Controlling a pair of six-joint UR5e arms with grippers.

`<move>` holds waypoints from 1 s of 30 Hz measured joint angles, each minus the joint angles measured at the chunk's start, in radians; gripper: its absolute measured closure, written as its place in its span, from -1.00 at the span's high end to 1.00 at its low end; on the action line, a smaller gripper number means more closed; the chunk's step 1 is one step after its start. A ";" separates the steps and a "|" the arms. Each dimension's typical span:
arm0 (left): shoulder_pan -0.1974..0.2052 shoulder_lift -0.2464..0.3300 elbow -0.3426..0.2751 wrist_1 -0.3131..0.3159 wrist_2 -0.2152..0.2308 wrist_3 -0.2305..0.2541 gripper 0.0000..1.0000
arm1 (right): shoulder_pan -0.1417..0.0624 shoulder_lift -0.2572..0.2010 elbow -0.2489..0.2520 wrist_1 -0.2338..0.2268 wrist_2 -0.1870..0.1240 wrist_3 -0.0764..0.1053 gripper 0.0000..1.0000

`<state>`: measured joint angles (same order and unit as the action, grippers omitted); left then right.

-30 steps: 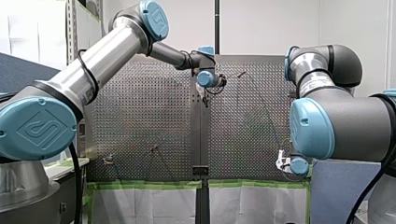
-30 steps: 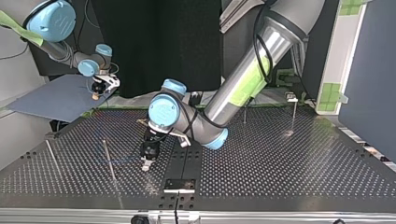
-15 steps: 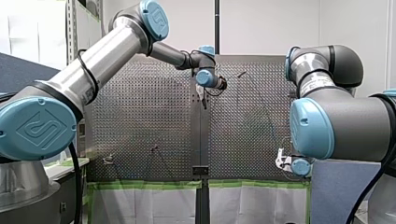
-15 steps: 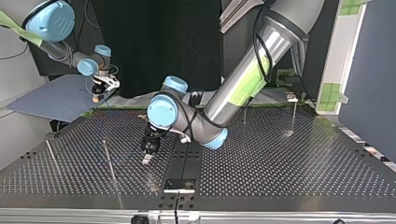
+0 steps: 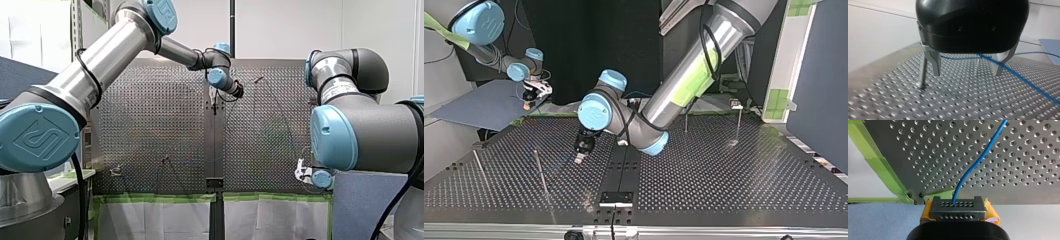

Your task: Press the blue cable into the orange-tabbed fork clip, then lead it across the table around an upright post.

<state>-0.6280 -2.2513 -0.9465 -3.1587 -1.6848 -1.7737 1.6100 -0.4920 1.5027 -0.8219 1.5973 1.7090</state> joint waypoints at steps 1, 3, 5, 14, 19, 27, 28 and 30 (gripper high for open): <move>0.000 0.009 -0.009 0.006 -0.001 0.002 1.00 | 0.001 0.000 0.000 0.000 0.000 0.000 -1.00; 0.000 0.028 -0.028 0.023 -0.002 0.004 1.00 | 0.001 0.000 0.000 0.000 0.000 0.000 -1.00; 0.000 0.043 -0.043 0.037 -0.003 0.004 1.00 | 0.001 0.000 0.000 0.000 0.000 0.000 -1.00; 0.003 0.112 -0.112 0.105 -0.016 -0.003 1.00 | 0.004 0.000 0.000 0.001 0.000 -0.002 -1.00; -0.001 0.153 -0.153 0.119 0.009 -0.015 1.00 | 0.004 0.000 0.000 0.001 0.000 -0.002 -1.00; -0.009 0.224 -0.225 0.079 0.078 -0.017 1.00 | 0.005 0.000 0.000 0.000 0.000 0.000 -1.00; -0.012 0.232 -0.232 0.074 0.085 -0.016 1.00 | 0.005 0.000 0.000 0.000 0.000 0.000 -1.00; -0.020 0.247 -0.245 0.059 0.102 -0.008 1.00 | 0.005 0.000 -0.001 0.000 0.000 0.000 -1.00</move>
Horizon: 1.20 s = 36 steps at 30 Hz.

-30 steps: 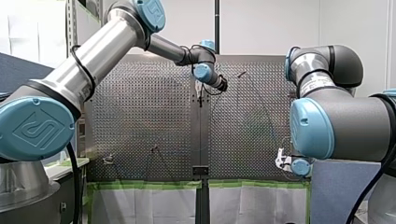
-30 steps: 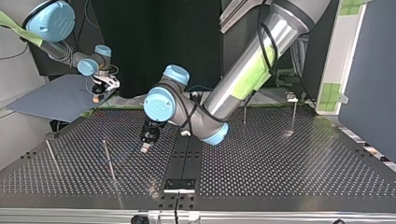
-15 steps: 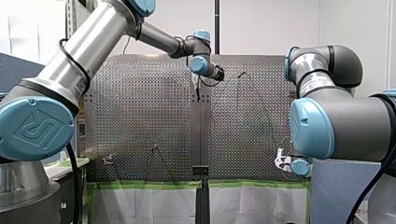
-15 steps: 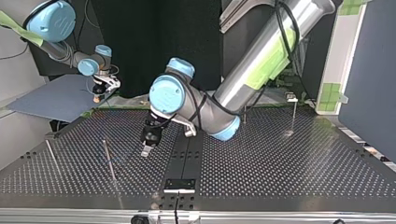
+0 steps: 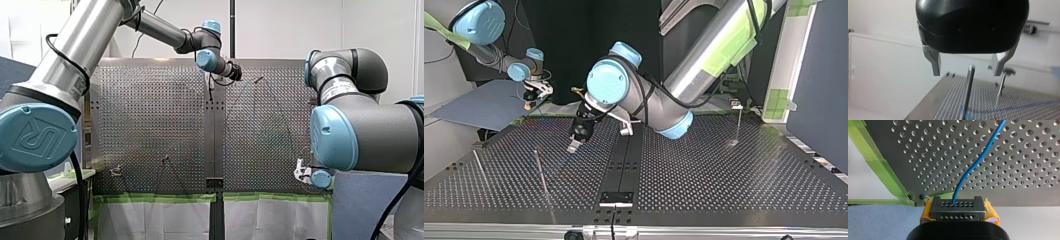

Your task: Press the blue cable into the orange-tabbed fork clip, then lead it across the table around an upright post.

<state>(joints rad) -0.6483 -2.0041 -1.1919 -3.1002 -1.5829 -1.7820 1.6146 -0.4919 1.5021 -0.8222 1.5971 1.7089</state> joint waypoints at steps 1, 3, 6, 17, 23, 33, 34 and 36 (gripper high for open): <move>-0.004 0.003 -0.002 -0.008 0.004 0.006 1.00 | 0.000 0.000 0.000 0.000 0.000 0.000 -1.00; -0.013 0.002 0.002 -0.024 0.005 0.020 1.00 | 0.000 0.000 0.000 0.000 0.000 0.000 -1.00; -0.021 -0.003 0.019 -0.049 -0.006 0.041 1.00 | 0.000 0.000 0.000 0.000 0.000 0.000 -1.00; -0.024 -0.006 0.098 -0.095 -0.025 0.049 1.00 | -0.003 0.000 0.000 0.000 0.000 0.000 -1.00; -0.023 -0.007 0.103 -0.099 -0.028 0.048 1.00 | -0.003 0.000 0.000 0.000 0.000 0.004 -1.00; -0.026 -0.025 0.103 -0.126 -0.028 0.058 1.00 | -0.005 0.000 0.000 0.001 0.000 0.008 -1.00; -0.026 -0.025 0.103 -0.125 -0.028 0.058 1.00 | -0.005 0.000 0.000 0.000 0.000 0.008 -1.00; -0.026 -0.025 0.103 -0.123 -0.028 0.059 1.00 | -0.005 0.000 0.000 0.000 0.000 0.009 -1.00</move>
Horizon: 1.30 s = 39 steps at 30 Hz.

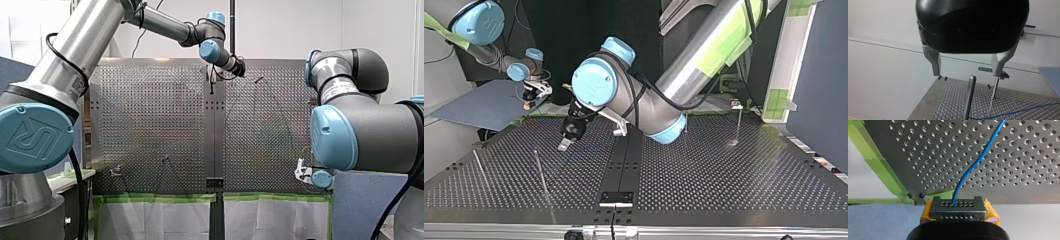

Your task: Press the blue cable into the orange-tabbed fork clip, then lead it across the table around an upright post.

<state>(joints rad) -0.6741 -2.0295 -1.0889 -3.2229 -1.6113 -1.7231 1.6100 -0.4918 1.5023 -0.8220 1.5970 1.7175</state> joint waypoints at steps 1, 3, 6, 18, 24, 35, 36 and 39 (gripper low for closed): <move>0.000 0.000 0.000 0.001 0.000 0.000 1.00 | 0.000 0.000 0.000 0.000 0.000 0.001 -1.00; -0.001 0.000 0.001 0.003 0.000 0.001 1.00 | 0.000 0.000 0.000 0.000 0.000 0.002 -1.00; -0.002 0.000 0.001 0.004 -0.001 0.001 1.00 | 0.000 0.000 0.000 0.000 0.000 0.004 -1.00; -0.008 0.001 0.002 -0.022 -0.036 -0.004 1.00 | 0.000 0.000 0.000 0.002 -0.009 0.007 -1.00; -0.009 0.000 0.002 -0.061 -0.088 -0.027 1.00 | 0.001 0.000 0.000 0.003 -0.011 0.007 -1.00; -0.009 0.001 0.002 -0.069 -0.181 -0.029 1.00 | 0.000 0.000 0.000 0.005 -0.011 0.007 -1.00; -0.009 0.001 0.002 -0.069 -0.191 -0.029 1.00 | 0.000 0.000 0.000 0.005 -0.011 0.007 -1.00; -0.009 0.001 0.002 -0.069 -0.205 -0.028 1.00 | -0.001 0.000 -0.001 0.005 -0.011 0.007 -1.00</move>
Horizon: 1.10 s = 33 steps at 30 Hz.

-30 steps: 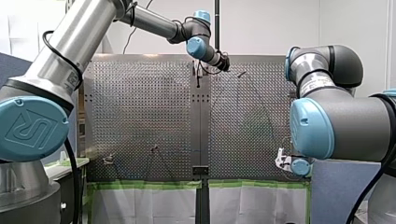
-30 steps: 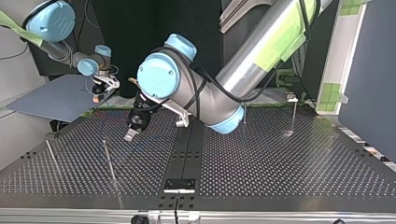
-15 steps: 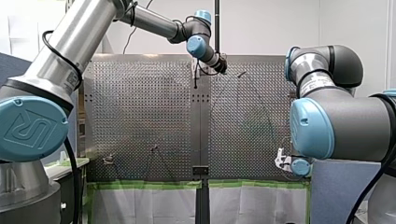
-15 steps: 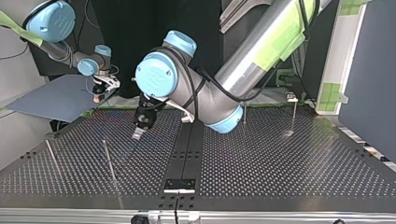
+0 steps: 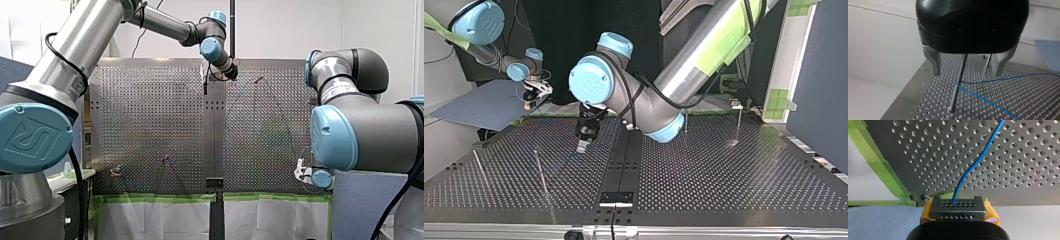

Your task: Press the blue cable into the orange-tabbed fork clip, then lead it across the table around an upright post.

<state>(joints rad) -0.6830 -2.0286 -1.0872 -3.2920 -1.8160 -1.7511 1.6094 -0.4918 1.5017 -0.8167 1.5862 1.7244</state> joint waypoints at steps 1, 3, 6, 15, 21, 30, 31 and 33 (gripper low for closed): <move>0.000 0.000 0.000 0.000 -0.002 0.000 1.00 | 0.000 0.000 0.000 0.000 0.000 0.000 -1.00; 0.000 0.000 0.000 0.000 -0.005 0.002 1.00 | 0.000 0.000 0.000 0.000 0.000 0.000 -1.00; 0.000 0.000 0.000 -0.001 -0.009 0.004 1.00 | -0.001 0.000 0.000 0.001 0.000 0.000 -1.00; -0.010 0.031 -0.024 -0.021 -0.013 0.008 1.00 | -0.001 0.000 0.001 0.003 0.000 0.000 -1.00; -0.008 0.086 -0.078 0.025 -0.008 -0.002 1.00 | 0.000 0.000 0.001 0.004 0.000 0.000 -1.00; 0.000 0.171 -0.163 0.109 0.022 -0.058 1.00 | 0.000 0.000 0.000 0.009 0.000 -0.001 -1.00; 0.000 0.179 -0.171 0.117 0.025 -0.066 1.00 | 0.000 0.000 0.000 0.009 0.000 -0.002 -1.00; 0.000 0.198 -0.190 0.136 0.029 -0.084 1.00 | 0.000 0.000 0.000 0.009 0.000 -0.002 -1.00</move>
<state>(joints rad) -0.6832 -1.8310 -1.2769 -3.1562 -1.7866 -1.8348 1.6098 -0.4918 1.5019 -0.8072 1.5862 1.7228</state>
